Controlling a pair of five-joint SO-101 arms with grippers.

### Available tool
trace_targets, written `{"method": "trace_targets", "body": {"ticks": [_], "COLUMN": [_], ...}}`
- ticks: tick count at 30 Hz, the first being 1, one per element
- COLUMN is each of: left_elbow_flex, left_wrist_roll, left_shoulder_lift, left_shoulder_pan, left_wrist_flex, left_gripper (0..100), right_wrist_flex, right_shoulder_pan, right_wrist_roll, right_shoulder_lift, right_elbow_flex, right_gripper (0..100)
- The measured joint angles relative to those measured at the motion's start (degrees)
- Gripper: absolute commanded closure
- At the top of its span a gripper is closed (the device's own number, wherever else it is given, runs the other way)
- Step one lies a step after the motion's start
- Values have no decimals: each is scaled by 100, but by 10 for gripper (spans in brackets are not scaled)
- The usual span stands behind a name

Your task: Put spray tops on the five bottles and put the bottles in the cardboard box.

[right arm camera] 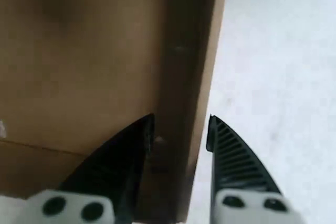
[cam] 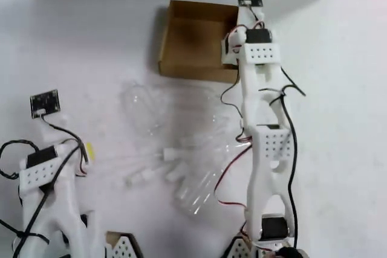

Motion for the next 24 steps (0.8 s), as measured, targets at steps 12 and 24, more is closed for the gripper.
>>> {"method": "trace_targets", "body": {"ticks": [12,24], "left_elbow_flex": [0,53], "left_wrist_roll": [0,0], "left_shoulder_lift": [0,0], "left_shoulder_pan": [0,0], "left_wrist_flex": [0,0], "left_gripper": [815,815], "right_wrist_flex": [1160,2470], "right_shoulder_pan": [0,-26], "right_wrist_roll": [1178,2813], "right_shoulder_lift": [835,835], "right_elbow_flex": [-1178,-1793], "right_gripper": [982,982]}}
